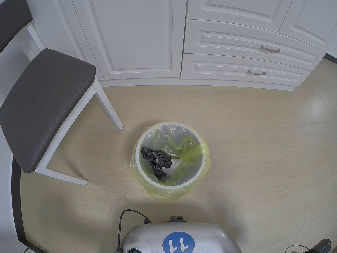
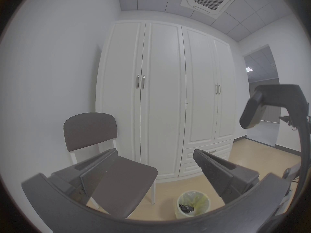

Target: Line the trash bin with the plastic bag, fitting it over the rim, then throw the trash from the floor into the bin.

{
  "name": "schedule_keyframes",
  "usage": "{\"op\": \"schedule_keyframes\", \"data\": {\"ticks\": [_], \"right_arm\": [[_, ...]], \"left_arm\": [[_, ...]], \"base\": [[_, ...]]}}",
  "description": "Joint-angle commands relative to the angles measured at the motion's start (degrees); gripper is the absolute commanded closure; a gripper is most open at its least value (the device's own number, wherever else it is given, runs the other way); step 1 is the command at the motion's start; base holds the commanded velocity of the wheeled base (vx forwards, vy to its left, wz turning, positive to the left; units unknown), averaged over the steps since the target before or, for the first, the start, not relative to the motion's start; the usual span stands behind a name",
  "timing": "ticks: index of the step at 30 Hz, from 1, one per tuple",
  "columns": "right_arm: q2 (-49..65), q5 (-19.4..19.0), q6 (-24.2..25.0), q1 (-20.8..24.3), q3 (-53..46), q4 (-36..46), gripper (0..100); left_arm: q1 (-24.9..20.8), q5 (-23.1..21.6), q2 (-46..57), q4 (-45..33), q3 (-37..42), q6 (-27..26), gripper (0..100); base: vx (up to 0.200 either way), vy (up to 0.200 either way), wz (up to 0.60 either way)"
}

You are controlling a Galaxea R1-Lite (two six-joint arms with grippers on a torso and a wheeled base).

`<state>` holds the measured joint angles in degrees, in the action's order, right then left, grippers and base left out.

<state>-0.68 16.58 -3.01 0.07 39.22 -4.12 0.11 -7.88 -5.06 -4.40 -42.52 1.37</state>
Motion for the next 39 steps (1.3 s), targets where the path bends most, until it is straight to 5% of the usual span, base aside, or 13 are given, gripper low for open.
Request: {"op": "schedule_keyframes", "data": {"ticks": [1,6,14,18,24,39], "right_arm": [[0.7,-0.1,-0.2,0.0,-2.7,-4.1,0],[0.7,-0.1,-0.5,0.0,-5.6,-8.2,0],[0.7,-0.1,-2.2,0.0,-19.6,-24.7,0],[0.6,-0.2,-2.4,-0.1,-25.2,-29.6,0],[0.6,-0.3,-2.4,-0.1,-31.0,-33.6,0],[0.7,-1.2,-4.0,0.0,-33.9,-32.8,0]], "left_arm": [[-0.2,1.6,5.1,0.4,4.1,-1.5,0],[-0.2,5.2,5.1,1.9,6.1,-3.5,0],[-0.2,6.4,5.1,29.4,32.2,-10.9,0],[-0.2,7.3,5.1,34.7,41.2,-10.7,0],[-0.2,9.7,5.1,28.2,42.4,-6.8,0],[-0.2,12.3,5.1,9.4,42.4,-6.7,0]], "base": [[0.0,0.0,0.0],[0.0,0.0,0.0],[0.0,0.0,0.0],[0.0,0.0,0.0],[0.0,0.0,0.0],[0.0,0.0,0.0]]}}
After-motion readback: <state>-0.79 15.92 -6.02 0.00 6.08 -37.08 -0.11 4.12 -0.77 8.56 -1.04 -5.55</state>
